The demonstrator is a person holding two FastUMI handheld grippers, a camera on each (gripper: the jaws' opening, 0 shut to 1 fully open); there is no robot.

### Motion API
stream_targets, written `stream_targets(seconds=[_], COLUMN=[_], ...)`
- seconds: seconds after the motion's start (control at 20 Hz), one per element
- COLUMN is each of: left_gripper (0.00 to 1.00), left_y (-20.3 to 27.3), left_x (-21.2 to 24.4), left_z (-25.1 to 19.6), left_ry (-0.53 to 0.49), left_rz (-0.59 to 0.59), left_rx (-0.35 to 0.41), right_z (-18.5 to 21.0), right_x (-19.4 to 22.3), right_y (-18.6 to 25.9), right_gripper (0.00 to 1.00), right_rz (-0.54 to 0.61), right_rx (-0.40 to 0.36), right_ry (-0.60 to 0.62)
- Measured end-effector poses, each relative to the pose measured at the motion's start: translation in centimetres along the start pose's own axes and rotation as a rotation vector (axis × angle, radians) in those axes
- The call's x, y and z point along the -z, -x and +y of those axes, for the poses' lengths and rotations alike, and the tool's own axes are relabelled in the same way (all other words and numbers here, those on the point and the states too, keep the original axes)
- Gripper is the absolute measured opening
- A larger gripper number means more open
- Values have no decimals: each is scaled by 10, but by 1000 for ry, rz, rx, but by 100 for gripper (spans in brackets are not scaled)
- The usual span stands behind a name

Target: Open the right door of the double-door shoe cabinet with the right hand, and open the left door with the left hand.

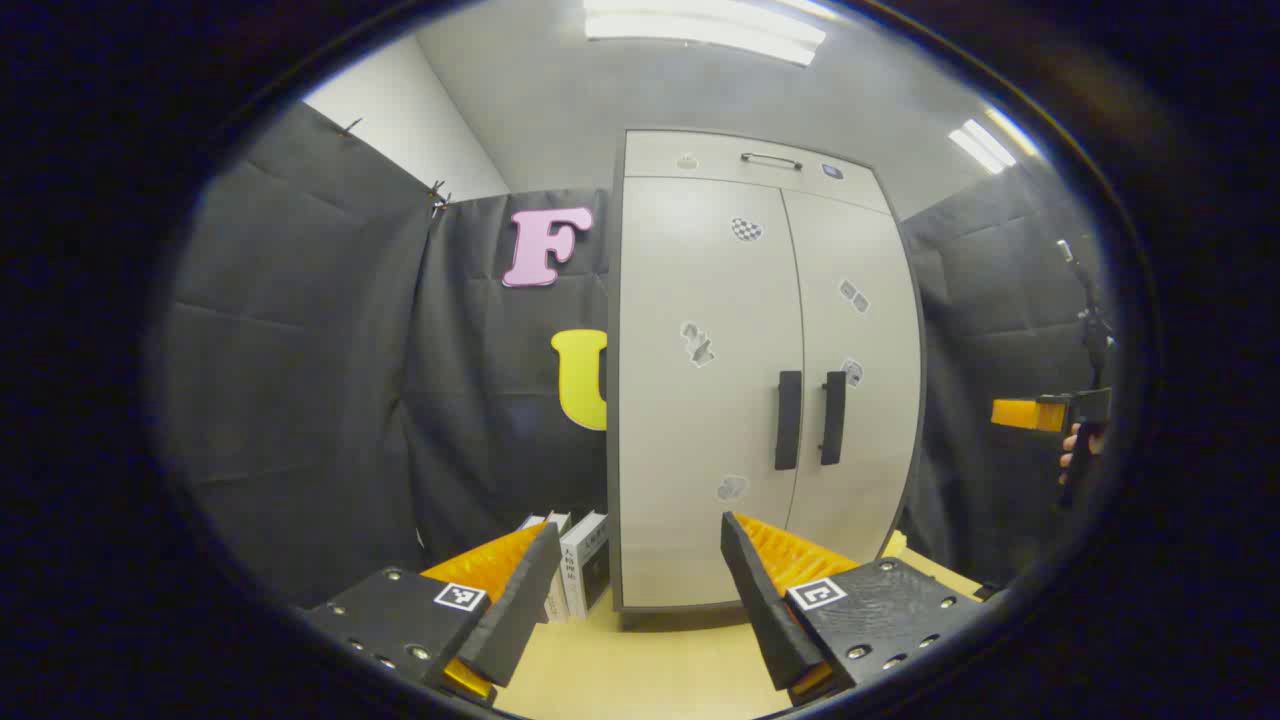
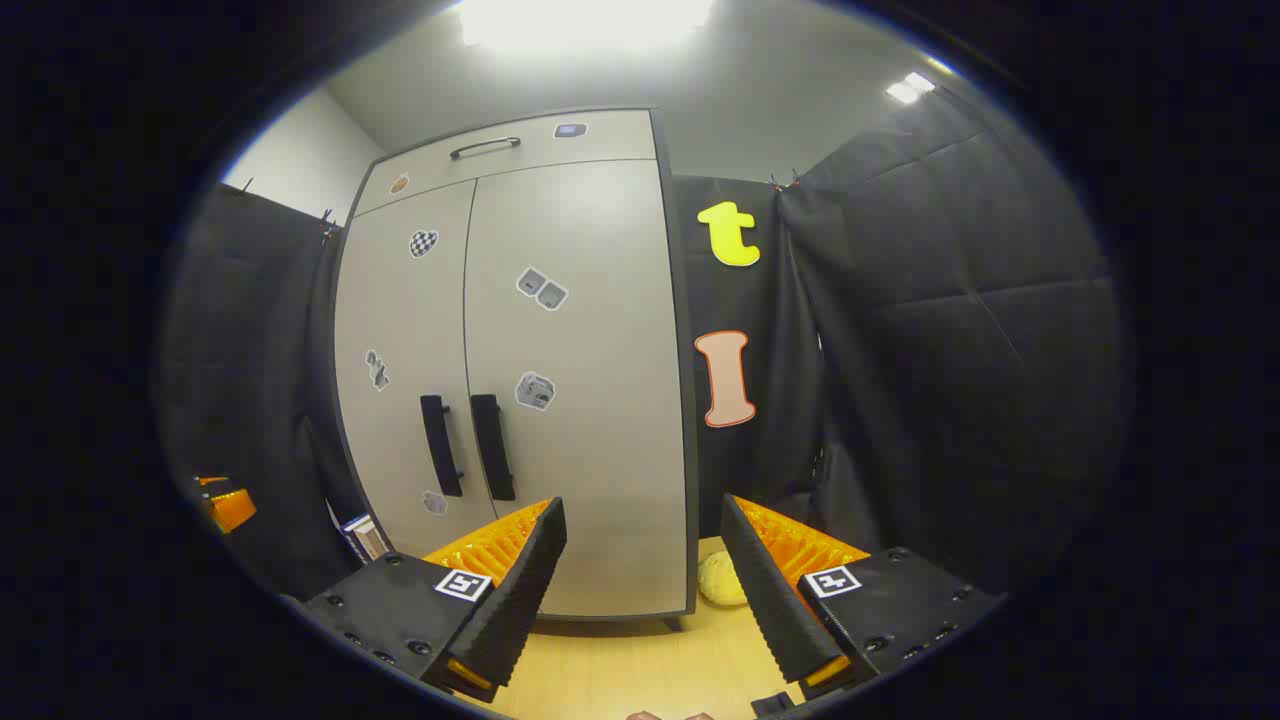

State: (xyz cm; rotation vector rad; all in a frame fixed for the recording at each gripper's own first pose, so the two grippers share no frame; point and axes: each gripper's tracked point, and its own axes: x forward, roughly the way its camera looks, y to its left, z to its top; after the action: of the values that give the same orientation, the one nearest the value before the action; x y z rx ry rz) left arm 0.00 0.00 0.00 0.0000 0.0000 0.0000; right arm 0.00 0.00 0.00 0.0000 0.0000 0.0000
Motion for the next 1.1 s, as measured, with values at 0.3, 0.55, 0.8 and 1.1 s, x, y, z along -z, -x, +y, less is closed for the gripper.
stream_targets(seconds=[0.3, 0.55, 0.8, 1.1], left_gripper=[95, 92, 92, 94], left_y=[11, 26, 42, 56], left_x=[11, 23, 41, 54], left_z=[1, 9, 11, 19], left_ry=[-5, 8, 34, 57], left_rz=[12, 33, 68, 95], left_rx=[-19, -39, -49, -60], right_z=[18, 36, 57, 88], right_x=[-2, -8, -32, -68], right_y=[2, 1, -7, -34], right_gripper=[98, 98, 98, 98], right_rz=[2, 9, -11, -38], right_rx=[-44, -93, -144, -194], right_ry=[-33, -82, -118, -125])
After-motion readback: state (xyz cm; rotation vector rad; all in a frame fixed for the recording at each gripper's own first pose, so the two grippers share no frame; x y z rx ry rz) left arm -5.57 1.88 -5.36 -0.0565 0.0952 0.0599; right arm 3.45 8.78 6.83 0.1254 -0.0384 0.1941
